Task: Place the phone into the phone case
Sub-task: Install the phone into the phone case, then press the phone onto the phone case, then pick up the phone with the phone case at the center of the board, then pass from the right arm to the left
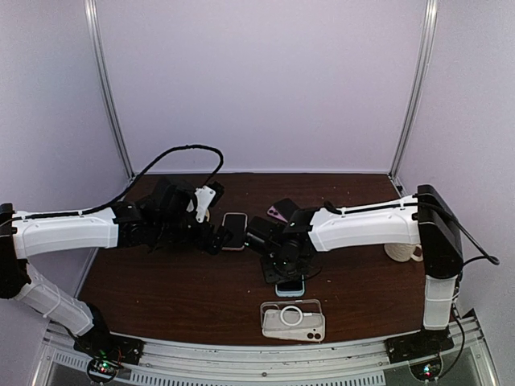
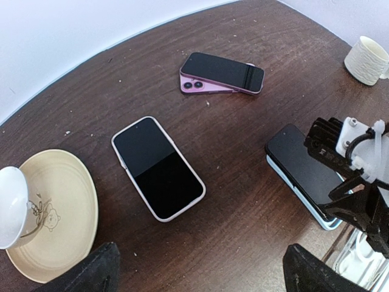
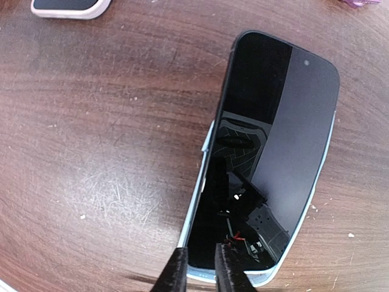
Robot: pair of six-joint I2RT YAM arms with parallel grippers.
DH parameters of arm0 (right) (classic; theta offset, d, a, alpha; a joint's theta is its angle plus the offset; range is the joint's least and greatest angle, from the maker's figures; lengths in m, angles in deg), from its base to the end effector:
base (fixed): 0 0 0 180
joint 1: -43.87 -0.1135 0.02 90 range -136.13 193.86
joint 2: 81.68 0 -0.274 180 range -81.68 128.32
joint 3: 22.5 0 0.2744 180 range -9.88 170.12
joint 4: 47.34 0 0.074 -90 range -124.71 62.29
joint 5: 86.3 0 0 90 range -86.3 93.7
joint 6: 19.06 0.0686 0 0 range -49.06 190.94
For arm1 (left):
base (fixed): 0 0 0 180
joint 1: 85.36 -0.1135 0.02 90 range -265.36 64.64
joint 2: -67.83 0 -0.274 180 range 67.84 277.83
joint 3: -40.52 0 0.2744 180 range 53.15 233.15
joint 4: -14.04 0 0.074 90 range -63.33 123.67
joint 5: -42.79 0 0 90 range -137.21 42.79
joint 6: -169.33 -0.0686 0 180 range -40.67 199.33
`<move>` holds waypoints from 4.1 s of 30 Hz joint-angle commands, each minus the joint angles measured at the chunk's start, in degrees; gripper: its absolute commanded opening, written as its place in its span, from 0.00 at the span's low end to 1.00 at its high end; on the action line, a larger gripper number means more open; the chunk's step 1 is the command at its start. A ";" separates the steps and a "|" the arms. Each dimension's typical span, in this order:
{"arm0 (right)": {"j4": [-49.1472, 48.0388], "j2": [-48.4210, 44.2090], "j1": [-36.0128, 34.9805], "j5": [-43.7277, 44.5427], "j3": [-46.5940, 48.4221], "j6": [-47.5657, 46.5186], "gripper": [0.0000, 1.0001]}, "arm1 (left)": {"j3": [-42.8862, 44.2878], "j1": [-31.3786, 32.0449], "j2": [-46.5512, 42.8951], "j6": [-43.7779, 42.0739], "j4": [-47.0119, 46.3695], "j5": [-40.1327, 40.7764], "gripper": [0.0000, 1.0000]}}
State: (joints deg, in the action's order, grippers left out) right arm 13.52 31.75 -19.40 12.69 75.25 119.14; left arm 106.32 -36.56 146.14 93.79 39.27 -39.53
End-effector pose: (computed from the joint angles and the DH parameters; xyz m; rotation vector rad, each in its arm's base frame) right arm 0.2012 0.3758 0.1529 -0.3507 2.8551 0.1532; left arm 0.2339 -0.2533 0.2355 0.5961 2.1814 -0.4523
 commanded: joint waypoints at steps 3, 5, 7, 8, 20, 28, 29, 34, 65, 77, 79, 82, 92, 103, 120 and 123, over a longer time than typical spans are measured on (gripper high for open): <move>-1.17 1.45 -0.10 -3.81 -0.37 -0.67 0.15 | 0.62 -0.19 -1.19 -0.70 -0.66 -0.30 0.98; -1.10 1.97 -0.07 -4.22 -0.59 -0.60 0.14 | 0.62 -0.20 -1.21 -0.68 -0.69 -0.30 0.98; -1.12 2.27 -0.05 -4.33 -1.18 -0.34 0.13 | 0.62 -0.19 -1.08 -0.81 -0.69 -0.21 0.97; -1.13 2.44 -0.02 -4.48 -1.45 -0.17 0.13 | 0.62 -0.19 -1.09 -0.90 -0.72 -0.21 0.98; -0.15 4.45 1.11 -3.01 -8.93 1.78 0.02 | 0.62 -0.19 -0.66 -1.40 -0.65 0.29 0.97; 1.35 1.71 2.17 -1.30 -5.99 -1.42 0.07 | 0.62 -0.19 -0.53 -1.80 -0.56 0.74 0.98; 2.23 0.36 2.40 -0.17 -4.90 -1.98 0.12 | 0.63 -0.19 -0.59 -1.75 -0.60 0.68 0.97; 4.30 -5.31 2.77 6.32 -2.06 -1.51 0.70 | 0.71 -0.19 -0.83 -1.77 -0.49 0.65 0.98; -3.46 3.63 6.11 -2.89 -5.85 2.39 0.99 | 0.62 -0.19 -0.83 -1.93 -0.52 0.05 0.97; -3.79 4.23 5.61 -3.47 -6.17 2.34 0.91 | 0.71 -0.19 -0.93 -2.16 -0.38 0.14 0.98; -3.66 4.55 5.60 -3.47 -6.02 2.25 0.91 | 0.71 -0.19 -0.88 -2.24 -0.41 0.19 0.97; -3.52 4.73 5.61 -3.37 -6.24 2.12 0.84 | 0.71 -0.19 -1.01 -2.24 -0.43 0.23 0.98; -5.37 1.59 5.61 -1.62 -7.12 0.67 0.46 | 0.71 -0.19 -0.74 -2.42 -0.51 0.46 0.97; -23.61 -8.28 4.20 0.72 -13.16 -7.53 0.22 | 0.60 -1.20 -1.20 -2.01 -1.89 -1.57 0.98; -53.11 -23.66 -3.23 12.75 -18.16 -31.75 0.19 | -5.98 -1.69 -8.15 9.34 -26.74 -17.82 0.97; -54.78 -23.91 -4.24 12.49 -17.61 -33.72 0.19 | -6.28 -1.73 -8.35 12.01 -28.50 -13.22 0.93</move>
State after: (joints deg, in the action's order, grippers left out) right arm -32.73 9.78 -22.22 22.29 57.45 90.75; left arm 100.77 -38.07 138.55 100.57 18.07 -56.54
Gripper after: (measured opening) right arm 0.738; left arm 0.952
